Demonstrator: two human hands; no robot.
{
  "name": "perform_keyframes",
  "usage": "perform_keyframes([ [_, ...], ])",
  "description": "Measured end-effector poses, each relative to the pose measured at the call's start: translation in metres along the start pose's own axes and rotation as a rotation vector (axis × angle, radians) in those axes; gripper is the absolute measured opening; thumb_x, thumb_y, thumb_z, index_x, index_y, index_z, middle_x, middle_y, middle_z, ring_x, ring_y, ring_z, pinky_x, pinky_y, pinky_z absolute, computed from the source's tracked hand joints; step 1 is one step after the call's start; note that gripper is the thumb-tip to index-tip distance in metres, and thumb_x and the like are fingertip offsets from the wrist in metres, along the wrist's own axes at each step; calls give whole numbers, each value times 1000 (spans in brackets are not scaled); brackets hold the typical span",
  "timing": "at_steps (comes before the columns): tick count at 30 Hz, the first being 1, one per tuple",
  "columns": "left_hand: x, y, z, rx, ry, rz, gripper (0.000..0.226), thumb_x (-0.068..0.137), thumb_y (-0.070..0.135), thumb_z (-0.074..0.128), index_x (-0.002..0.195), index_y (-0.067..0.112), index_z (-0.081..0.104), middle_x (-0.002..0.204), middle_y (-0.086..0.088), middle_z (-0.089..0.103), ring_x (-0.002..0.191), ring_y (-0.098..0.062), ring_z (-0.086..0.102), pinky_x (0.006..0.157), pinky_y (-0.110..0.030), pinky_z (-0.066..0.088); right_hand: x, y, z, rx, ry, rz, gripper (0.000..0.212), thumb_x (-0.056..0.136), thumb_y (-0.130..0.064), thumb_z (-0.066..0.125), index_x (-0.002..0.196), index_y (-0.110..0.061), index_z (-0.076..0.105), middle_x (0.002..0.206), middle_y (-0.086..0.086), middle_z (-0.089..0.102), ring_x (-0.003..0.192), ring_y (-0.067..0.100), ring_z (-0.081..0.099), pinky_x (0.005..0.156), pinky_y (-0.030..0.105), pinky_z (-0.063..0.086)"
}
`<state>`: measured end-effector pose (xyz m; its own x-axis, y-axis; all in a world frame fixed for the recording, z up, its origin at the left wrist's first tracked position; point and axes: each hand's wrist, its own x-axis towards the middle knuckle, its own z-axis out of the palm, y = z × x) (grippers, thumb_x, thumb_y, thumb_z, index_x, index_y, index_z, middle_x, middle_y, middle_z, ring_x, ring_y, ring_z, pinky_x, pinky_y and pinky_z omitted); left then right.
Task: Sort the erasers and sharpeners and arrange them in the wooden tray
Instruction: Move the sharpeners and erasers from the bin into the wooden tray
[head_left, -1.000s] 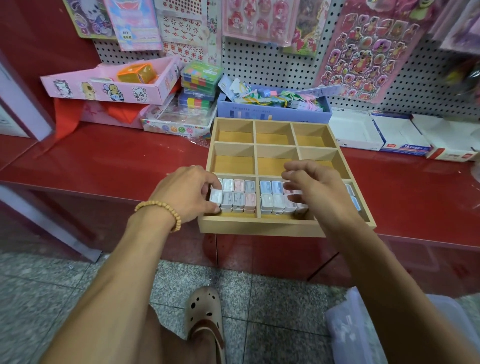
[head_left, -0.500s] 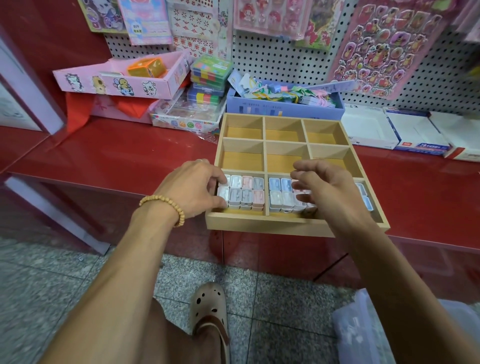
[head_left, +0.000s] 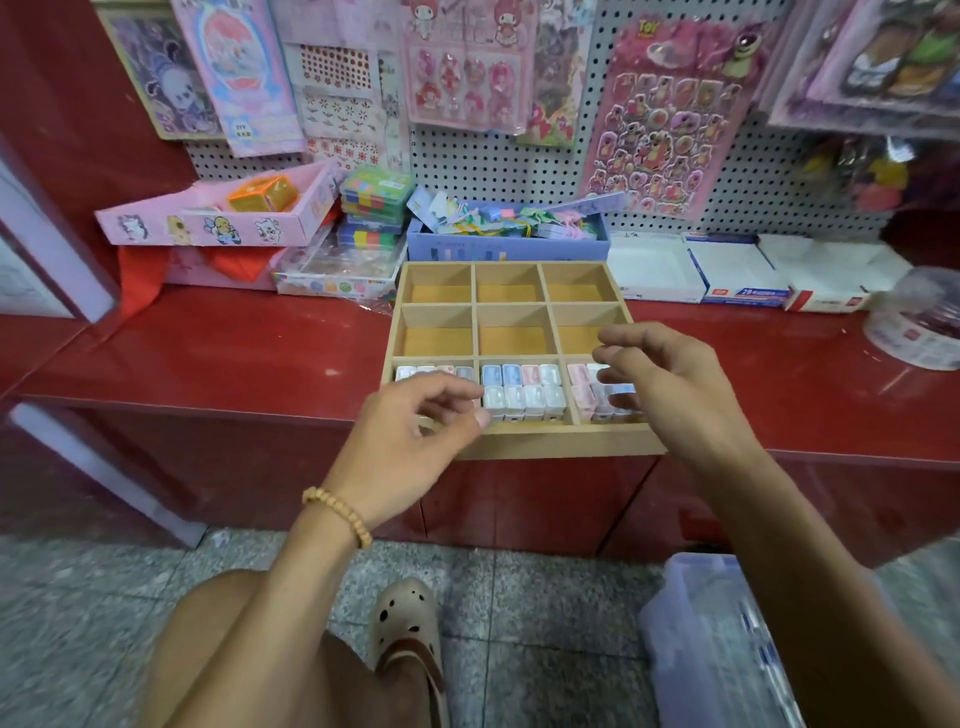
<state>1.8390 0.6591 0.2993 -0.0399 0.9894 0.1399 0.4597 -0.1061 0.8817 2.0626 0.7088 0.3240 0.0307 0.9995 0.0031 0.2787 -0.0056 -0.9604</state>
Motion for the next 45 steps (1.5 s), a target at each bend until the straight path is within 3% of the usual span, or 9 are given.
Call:
perform_keyframes([
  [3, -28, 11, 29, -84, -62, -50, 14, 88, 24, 69, 101, 28, 71, 90, 11, 70, 86, -3, 63, 82, -22, 53, -19, 5, -25, -34, 35, -19, 17, 96, -14, 60, 108, -20, 70, 99, 5, 72, 97, 22, 69, 91, 43, 56],
  [7, -62, 16, 81, -111, -136, -69, 16, 92, 32, 62, 108, 31, 67, 102, 9, 67, 95, -5, 63, 87, -34, 55, -52, 20, -63, -66, 80, -32, 15, 95, -14, 60, 102, -24, 69, 94, 2, 72, 89, 15, 66, 84, 30, 53],
  [13, -89, 16, 168, -32, -246, -58, 16, 97, 28, 55, 109, 25, 65, 107, 1, 63, 95, 2, 57, 81, -9, 42, -117, 79, -118, -135, 203, 43, 13, 94, -14, 63, 100, -22, 69, 67, -10, 61, 59, -5, 53, 70, 26, 45],
  [17, -95, 3, 227, 12, -326, -134, 13, 97, 31, 55, 103, 29, 66, 105, 2, 62, 96, -12, 61, 86, -44, 54, -157, 128, -148, -133, 276, 156, 15, 93, -8, 59, 101, -19, 66, 65, -14, 56, 58, -10, 55, 64, 13, 40],
  [21, -87, -20, 291, 42, -408, -152, 9, 98, 31, 54, 97, 34, 62, 105, -5, 64, 94, -19, 64, 87, -48, 53, -176, 182, -167, -180, 354, 275, 13, 79, -28, 50, 69, -22, 56, 56, -8, 49, 56, 2, 48, 67, 34, 43],
  [28, -62, -75, 380, 213, -264, -251, 35, 92, 37, 57, 112, 9, 59, 109, -17, 59, 103, -33, 56, 89, -38, 46, -169, 287, -169, -209, 371, 415, 19, 92, -21, 60, 106, -12, 70, 95, 1, 70, 85, 16, 63, 77, 31, 46],
  [37, -68, -139, 428, 278, -107, -324, 60, 97, 24, 53, 148, 8, 26, 148, -12, 27, 128, -15, 34, 93, -7, 20, -114, 455, -129, -202, 210, 550, 39, 97, -31, 57, 131, -12, 59, 132, 13, 59, 120, 29, 55, 100, 34, 42],
  [41, -73, -142, 437, 185, -52, -276, 51, 98, 21, 52, 143, 9, 32, 128, 6, 40, 98, 11, 40, 79, 8, 25, -94, 518, -101, -330, 70, 395, 51, 91, -37, 53, 132, -7, 56, 132, 18, 56, 122, 38, 51, 104, 42, 41],
  [45, -74, -148, 438, 135, -30, -254, 57, 91, 37, 52, 142, 18, 33, 136, 3, 48, 115, -4, 52, 85, -5, 41, -79, 563, -71, -613, -115, 111, 51, 91, -43, 44, 133, -17, 56, 138, 18, 53, 126, 40, 49, 103, 50, 45],
])
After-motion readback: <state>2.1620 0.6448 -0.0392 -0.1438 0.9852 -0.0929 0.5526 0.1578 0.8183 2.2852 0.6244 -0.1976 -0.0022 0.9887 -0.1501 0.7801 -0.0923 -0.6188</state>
